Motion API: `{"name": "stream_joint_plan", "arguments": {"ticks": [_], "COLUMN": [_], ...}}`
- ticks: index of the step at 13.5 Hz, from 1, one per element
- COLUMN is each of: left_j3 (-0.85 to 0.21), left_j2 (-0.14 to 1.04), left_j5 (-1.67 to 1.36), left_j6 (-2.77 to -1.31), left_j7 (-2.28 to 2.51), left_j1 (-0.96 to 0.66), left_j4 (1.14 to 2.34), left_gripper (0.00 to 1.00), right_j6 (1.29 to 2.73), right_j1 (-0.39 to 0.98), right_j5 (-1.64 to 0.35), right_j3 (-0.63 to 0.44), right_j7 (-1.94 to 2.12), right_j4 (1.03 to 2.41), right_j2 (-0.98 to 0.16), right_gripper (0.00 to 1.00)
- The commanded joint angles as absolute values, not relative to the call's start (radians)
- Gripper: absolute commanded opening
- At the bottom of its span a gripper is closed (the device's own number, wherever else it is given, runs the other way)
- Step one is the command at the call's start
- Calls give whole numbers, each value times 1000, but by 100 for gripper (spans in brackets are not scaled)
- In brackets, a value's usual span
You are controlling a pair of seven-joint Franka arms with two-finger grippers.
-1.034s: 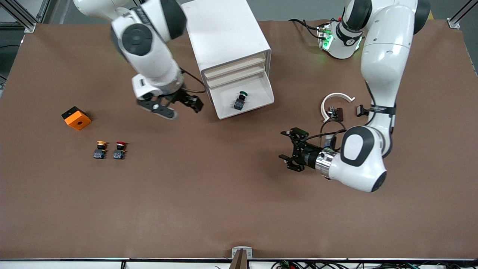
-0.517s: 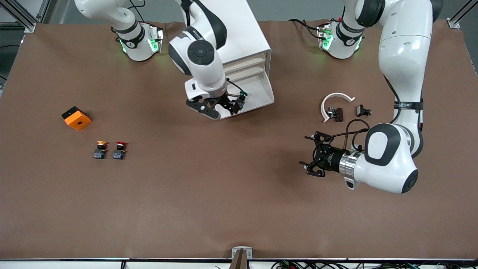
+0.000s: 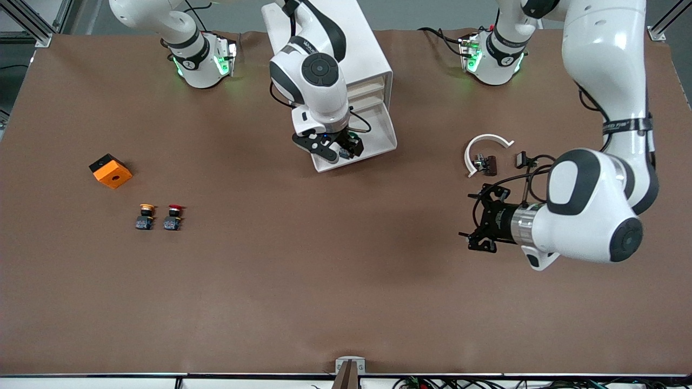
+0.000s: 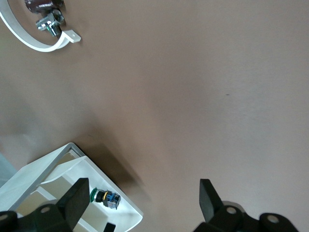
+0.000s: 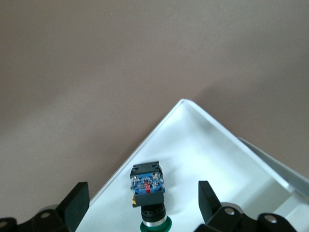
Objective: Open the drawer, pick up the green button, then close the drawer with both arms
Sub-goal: 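Lower the right gripper into the drawer and grasp the green button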
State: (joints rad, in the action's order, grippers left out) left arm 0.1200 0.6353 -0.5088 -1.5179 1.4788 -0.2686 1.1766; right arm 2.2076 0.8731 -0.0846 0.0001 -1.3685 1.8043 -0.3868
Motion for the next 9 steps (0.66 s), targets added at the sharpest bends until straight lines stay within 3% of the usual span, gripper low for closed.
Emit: {"name": "stream_joint_plan", "arguments": {"ticks": [1, 5, 8, 9], "left_j3": [133, 121, 107, 106], "left_j2": [542, 442, 381, 355], "left_j5": [-456, -294, -255, -235], "left_j6": [-1520, -1517, -1509, -1497], "left_j7": [1462, 1463, 1428, 1373], "left_j1": [-265, -284, -279, -281], "left_j4": [1204, 1209, 1209, 1212], "left_gripper": [100, 100, 100, 100], "right_j6": [2241, 2269, 2270, 2269], "right_j1": [903, 919, 923, 923], "right_j5": [-72, -43, -43, -43], "right_j3": [-14, -14, -14, -14], "right_j7": [-1420, -1447, -1447, -1447], "right_j4": [1793, 1793, 1792, 1792], "right_j2": [-423, -451, -454, -454], "right_gripper": [100, 100, 92, 84]}}
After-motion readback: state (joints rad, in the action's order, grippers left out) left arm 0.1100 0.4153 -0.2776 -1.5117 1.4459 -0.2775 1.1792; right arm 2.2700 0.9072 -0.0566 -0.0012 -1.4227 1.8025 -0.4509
